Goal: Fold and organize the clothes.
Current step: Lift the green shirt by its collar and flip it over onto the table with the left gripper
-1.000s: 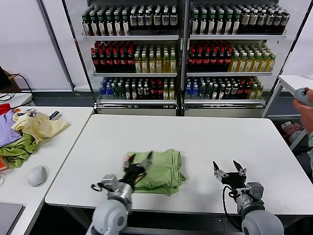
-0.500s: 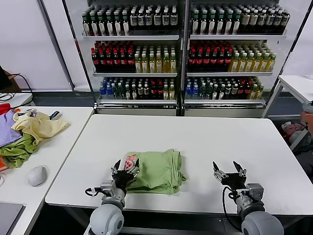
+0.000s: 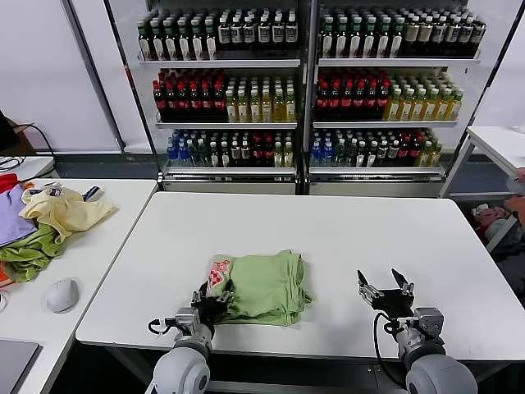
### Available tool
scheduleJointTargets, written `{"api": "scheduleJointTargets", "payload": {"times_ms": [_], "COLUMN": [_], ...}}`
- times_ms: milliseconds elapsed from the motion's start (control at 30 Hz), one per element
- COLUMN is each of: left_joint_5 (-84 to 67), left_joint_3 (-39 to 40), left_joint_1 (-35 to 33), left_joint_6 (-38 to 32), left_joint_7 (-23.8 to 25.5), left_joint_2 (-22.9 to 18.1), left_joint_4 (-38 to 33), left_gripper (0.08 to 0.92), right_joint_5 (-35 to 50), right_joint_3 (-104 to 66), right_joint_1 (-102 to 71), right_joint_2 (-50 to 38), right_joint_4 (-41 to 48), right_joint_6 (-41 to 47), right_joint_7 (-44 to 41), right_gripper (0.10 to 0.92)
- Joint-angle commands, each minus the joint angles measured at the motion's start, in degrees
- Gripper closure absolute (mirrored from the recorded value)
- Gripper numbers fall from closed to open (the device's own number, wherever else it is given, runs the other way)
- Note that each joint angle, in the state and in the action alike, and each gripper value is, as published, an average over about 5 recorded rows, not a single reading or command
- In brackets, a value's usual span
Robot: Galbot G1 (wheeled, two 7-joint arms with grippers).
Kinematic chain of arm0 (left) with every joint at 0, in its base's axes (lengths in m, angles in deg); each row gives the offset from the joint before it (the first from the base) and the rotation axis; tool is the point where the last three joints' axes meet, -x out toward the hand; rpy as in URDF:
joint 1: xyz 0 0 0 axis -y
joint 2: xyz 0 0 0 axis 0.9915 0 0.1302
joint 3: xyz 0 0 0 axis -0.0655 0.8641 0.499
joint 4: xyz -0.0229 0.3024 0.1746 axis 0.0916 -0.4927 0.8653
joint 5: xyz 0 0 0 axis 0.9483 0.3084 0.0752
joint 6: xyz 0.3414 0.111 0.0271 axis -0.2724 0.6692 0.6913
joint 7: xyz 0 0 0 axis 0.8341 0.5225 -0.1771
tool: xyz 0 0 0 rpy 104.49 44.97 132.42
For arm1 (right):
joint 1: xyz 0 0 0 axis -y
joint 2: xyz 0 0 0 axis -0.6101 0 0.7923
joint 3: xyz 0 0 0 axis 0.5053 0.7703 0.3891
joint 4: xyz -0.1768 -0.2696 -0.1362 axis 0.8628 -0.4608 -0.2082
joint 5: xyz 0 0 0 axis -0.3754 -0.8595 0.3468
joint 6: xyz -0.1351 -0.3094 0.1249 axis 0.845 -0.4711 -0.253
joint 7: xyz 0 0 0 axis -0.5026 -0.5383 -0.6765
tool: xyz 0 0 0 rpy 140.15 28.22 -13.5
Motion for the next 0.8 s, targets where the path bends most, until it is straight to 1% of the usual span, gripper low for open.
{"api": "scheduleJointTargets", "payload": {"times_ms": [33, 233, 367, 467, 567, 633, 733, 800], "left_joint_5": [-14.32, -24.67, -33.32, -40.62, -46.40, -49.20, -53.00, -54.87], "left_joint_3": [-1.58, -5.80, -10.33, -14.76, -19.73, -23.55, -31.00, -36.33], "left_joint_1": [0.13, 0.56, 0.50, 0.28, 0.09, 0.09, 0.59, 1.18], "left_joint_6": [2.33, 0.58, -0.04, 0.06, 0.58, 1.08, 2.68, 4.07], "left_joint_7": [0.32, 0.62, 0.64, 0.65, 0.61, 0.60, 0.78, 1.22], "left_joint_2": [-0.45, -0.97, -1.01, -0.63, 0.56, 2.01, 5.60, 8.95], "left_joint_4": [-0.70, -1.43, -2.96, -4.85, -6.77, -7.78, -8.27, -7.90], "left_gripper": [0.493, 0.666, 0.787, 0.856, 0.880, 0.881, 0.881, 0.881], "right_joint_5": [-0.01, 0.00, -0.01, -0.01, 0.01, 0.04, 0.14, 0.24], "right_joint_3": [-0.32, -0.52, -0.43, -0.28, -0.06, 0.08, 0.28, 0.42], "right_joint_1": [-0.35, -0.66, -0.61, -0.43, -0.11, 0.20, 0.69, 1.02], "right_joint_2": [0.04, 0.21, 0.38, 0.50, 0.55, 0.54, 0.52, 0.48], "right_joint_4": [-0.36, -0.63, -0.60, -0.47, -0.30, -0.13, 0.11, 0.24], "right_joint_6": [0.03, 0.01, 0.02, 0.03, 0.06, 0.06, 0.04, 0.02], "right_joint_7": [0.06, 0.12, 0.14, 0.16, 0.16, 0.15, 0.14, 0.11], "right_gripper": [0.203, 0.203, 0.203, 0.203, 0.203, 0.203, 0.203, 0.203]}}
